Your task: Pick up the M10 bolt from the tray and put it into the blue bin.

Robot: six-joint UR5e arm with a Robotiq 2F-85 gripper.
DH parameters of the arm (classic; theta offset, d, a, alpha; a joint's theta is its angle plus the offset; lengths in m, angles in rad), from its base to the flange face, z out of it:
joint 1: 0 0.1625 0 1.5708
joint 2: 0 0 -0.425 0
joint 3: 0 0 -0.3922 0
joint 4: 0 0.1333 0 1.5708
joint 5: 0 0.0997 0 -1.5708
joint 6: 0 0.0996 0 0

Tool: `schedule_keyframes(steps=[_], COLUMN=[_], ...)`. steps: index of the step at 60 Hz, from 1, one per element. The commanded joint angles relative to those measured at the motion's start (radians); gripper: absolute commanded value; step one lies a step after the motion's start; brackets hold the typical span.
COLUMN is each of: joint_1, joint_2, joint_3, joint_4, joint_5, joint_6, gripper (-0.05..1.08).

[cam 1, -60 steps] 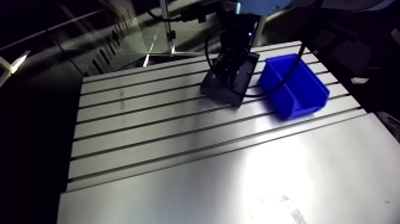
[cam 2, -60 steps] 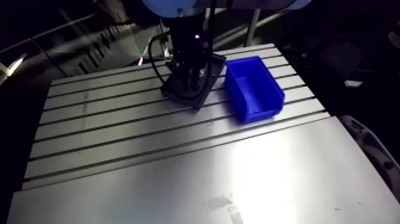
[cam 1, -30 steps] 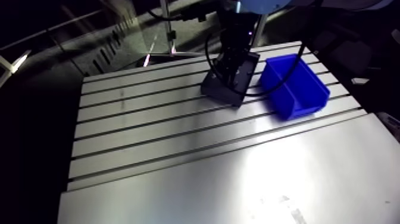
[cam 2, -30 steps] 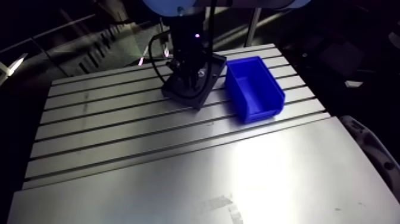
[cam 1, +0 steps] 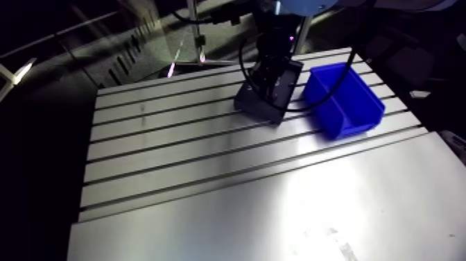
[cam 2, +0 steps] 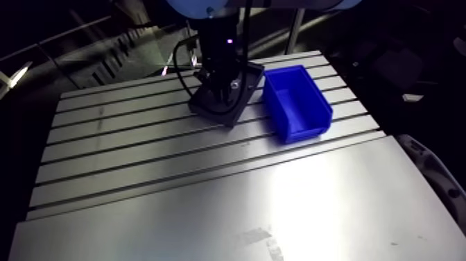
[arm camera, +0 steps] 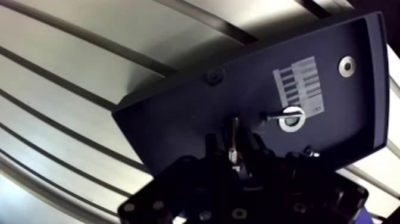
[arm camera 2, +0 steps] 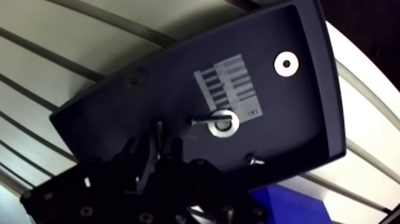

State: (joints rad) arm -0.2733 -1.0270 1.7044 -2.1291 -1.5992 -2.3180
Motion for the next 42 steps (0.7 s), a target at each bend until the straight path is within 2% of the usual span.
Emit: schedule_keyframes(steps=[1,42], joint_1=[0.000,0.002], joint_2=[0.000,0.003], joint_3=[0.002,0.002], joint_4=[-0.001,0.001], joint_5=[0.000,-0.002], joint_6=[0.001,0.004], gripper=[0.71,0.80])
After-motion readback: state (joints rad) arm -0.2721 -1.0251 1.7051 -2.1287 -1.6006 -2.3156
